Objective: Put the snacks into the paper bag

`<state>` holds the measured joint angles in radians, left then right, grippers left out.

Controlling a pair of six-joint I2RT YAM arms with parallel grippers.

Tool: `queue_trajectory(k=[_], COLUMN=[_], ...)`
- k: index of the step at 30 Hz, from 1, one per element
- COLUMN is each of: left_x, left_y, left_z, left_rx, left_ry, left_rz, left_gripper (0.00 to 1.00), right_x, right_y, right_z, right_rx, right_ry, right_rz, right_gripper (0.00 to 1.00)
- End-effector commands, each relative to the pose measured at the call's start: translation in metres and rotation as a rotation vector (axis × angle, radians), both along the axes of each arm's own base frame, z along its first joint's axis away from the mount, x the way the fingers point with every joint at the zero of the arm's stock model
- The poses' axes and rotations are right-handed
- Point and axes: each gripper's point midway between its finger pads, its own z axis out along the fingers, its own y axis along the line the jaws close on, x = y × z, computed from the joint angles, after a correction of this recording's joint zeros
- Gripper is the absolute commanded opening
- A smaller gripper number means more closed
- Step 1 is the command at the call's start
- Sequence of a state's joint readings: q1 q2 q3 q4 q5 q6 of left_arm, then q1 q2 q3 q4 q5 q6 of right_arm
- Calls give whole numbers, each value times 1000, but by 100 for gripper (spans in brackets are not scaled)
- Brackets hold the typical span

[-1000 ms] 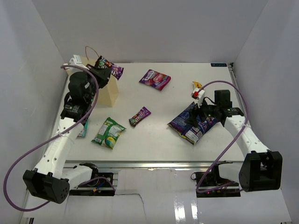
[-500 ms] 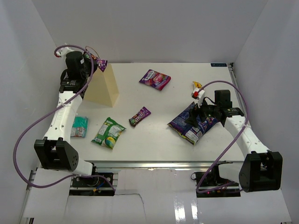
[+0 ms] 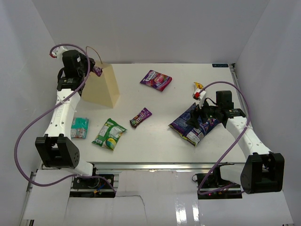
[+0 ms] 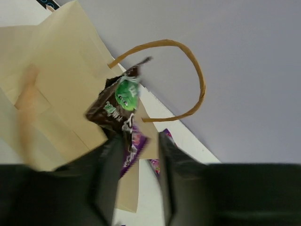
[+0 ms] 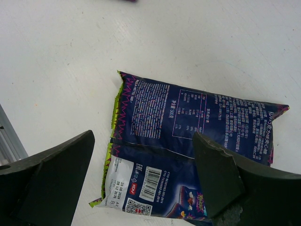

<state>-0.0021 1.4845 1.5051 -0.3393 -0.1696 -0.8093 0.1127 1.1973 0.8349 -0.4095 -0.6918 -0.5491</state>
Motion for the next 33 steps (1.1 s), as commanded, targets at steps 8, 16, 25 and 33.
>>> queue_trajectory(k=[8,16,25,33], left_x=[-1,-85,-207,-232], left_y=[-13,-68,-74,-63], left_z=[54,112,-96,-207], left_rx=[45,329,-48,-57], left_ry=[-106,-334,245,604], left_rz=[-95,-505,-475,-359], left_gripper=[70,84,68,74], right_x=[-2,-19,-21,7], right_y=[6,21,26,17], right_z=[7,9,-9,-26], right_rx=[35,66,21,-40], right_ry=[-19,-16,57,125], right_rz=[29,151,155,-44], right_gripper=[90,90,90,93])
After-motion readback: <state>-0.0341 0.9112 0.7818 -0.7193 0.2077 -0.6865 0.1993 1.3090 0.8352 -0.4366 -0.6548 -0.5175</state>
